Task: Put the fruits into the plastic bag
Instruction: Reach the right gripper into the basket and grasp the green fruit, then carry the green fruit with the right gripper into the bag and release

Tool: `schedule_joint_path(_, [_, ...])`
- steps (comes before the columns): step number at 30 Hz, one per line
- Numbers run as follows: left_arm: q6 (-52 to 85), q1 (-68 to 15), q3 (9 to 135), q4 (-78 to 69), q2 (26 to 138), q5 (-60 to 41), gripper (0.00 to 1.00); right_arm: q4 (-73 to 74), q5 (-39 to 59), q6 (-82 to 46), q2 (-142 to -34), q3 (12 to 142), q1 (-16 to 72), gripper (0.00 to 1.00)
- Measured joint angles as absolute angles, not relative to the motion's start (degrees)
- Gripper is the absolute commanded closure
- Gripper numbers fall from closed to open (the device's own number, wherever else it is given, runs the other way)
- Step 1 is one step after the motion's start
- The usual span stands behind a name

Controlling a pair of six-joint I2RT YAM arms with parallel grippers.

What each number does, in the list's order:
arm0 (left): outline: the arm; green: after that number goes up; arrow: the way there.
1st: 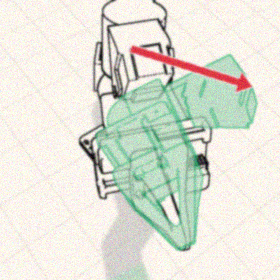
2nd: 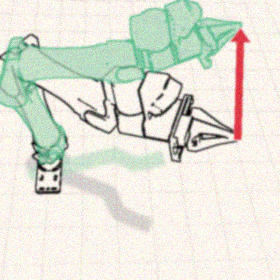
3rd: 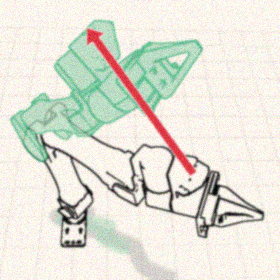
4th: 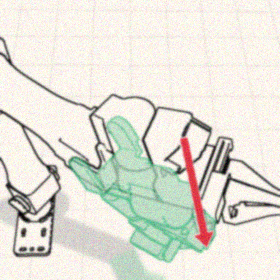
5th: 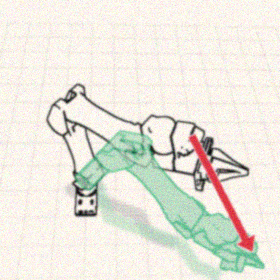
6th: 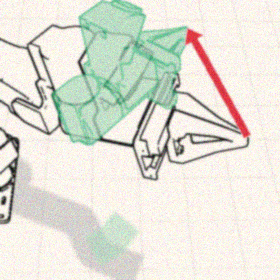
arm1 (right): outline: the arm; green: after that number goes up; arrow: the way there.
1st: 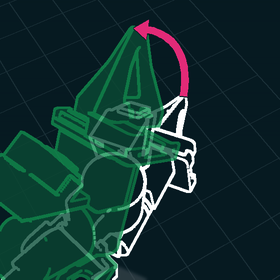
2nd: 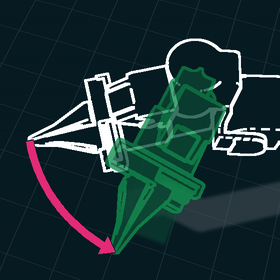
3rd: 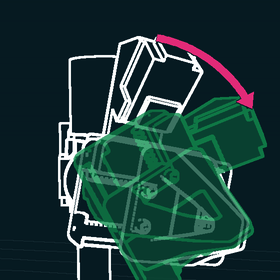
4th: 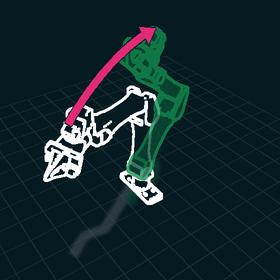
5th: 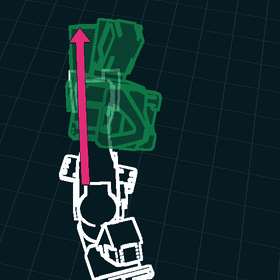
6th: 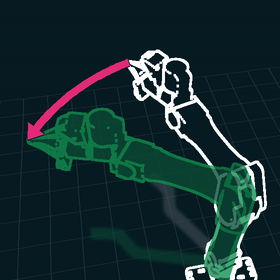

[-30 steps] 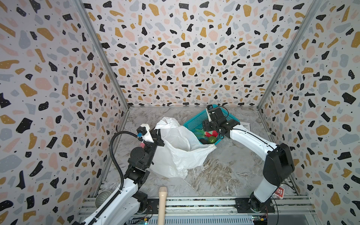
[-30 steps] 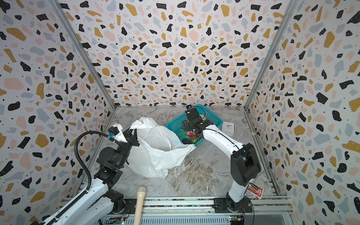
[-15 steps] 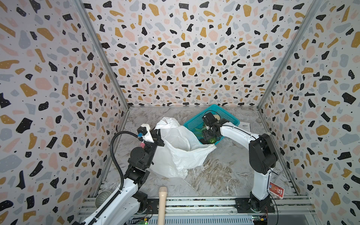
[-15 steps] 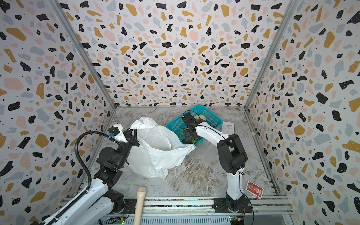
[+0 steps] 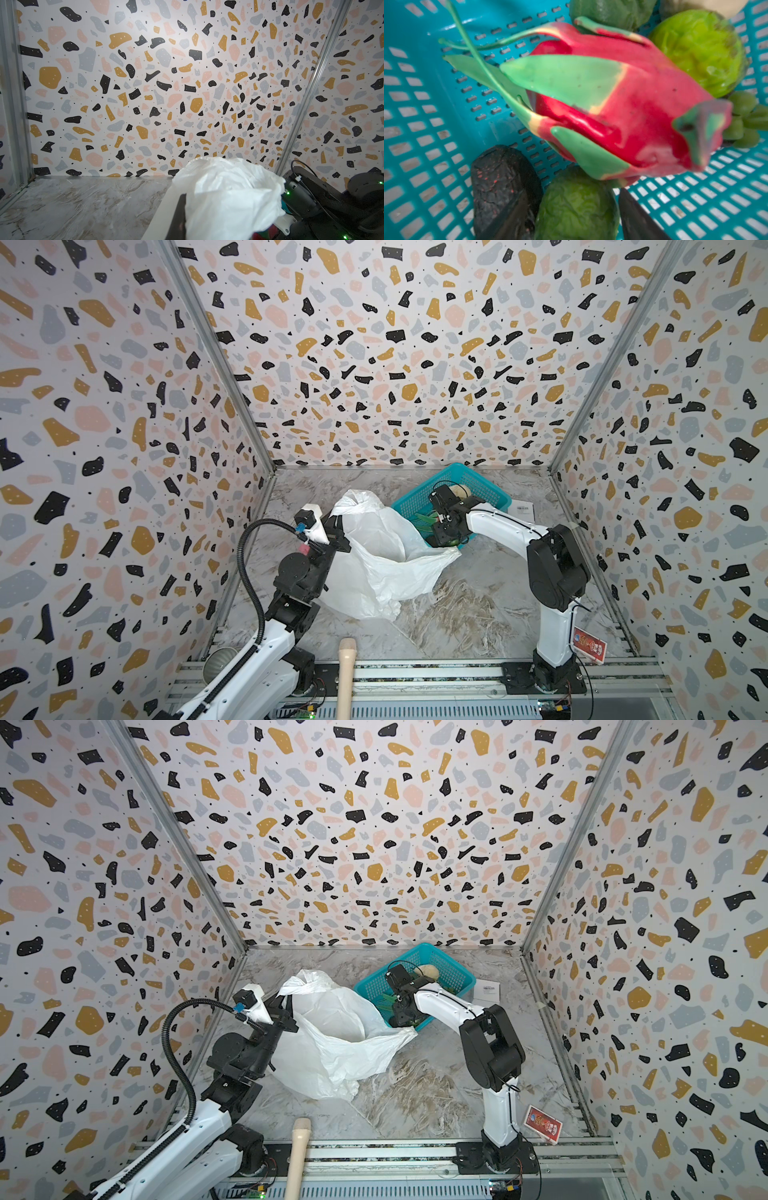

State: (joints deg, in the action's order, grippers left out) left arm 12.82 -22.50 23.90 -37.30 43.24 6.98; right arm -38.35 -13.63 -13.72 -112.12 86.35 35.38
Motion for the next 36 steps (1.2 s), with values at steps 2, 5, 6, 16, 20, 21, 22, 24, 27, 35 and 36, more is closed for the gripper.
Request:
schedule_joint_path(2, [12.8,-22.5,23.9,-37.3,43.2,7.0,1.00,-38.0,-13.4,-13.7,-112.5,86.3,35.4,0.62])
schedule_joint_path(5, [12.8,-22.5,23.9,-37.3,43.2,7.0,1.00,-37.7,-13.0,-13.7,-112.5,86.3,35.4,0.68])
schedule_joint_path(6, [12.8,-22.5,23.9,-37.3,43.2,7.0,1.00,-37.6,-12.9,-13.7,-112.5,86.3,35.4,0.68])
schedule_joint_path(16, [12.8,-22.5,23.9,-37.3,43.2,7.0,1.00,-34.2,-10.0,-14.1,-105.4,86.2,35.3,0.70])
schedule_joint_path(20, [12.8,-22.5,23.9,-37.2,43.2,7.0,1.00,-29.1,-6.3,-14.0,-97.5,84.9,35.4,0.69])
schedule_joint_path(21, [12.9,-22.5,23.9,-37.2,43.2,7.0,1.00,-27.3,-4.4,-13.8,-95.3,84.2,35.4,0.68])
schedule_joint_path(22, [12.9,-22.5,23.9,-37.2,43.2,7.0,1.00,-25.4,-2.7,-13.6,-93.4,83.4,35.4,0.68])
schedule_joint_path(24, [12.9,-22.5,23.9,-37.1,43.2,7.0,1.00,-21.2,2.4,-13.4,-89.8,81.1,35.6,0.67])
schedule_joint_path(27, [12.9,-22.5,23.9,-37.0,43.2,7.0,1.00,-16.3,9.6,-12.8,-87.3,78.1,36.8,0.67])
schedule_joint_path(35, [13.2,-22.5,23.9,-35.9,43.2,7.0,1.00,-13.3,23.7,-9.1,-93.0,76.7,45.6,0.66])
schedule_joint_path(36, [13.3,-22.5,23.9,-35.9,43.2,7.0,1.00,-13.3,24.6,-8.7,-94.1,76.7,46.6,0.66])
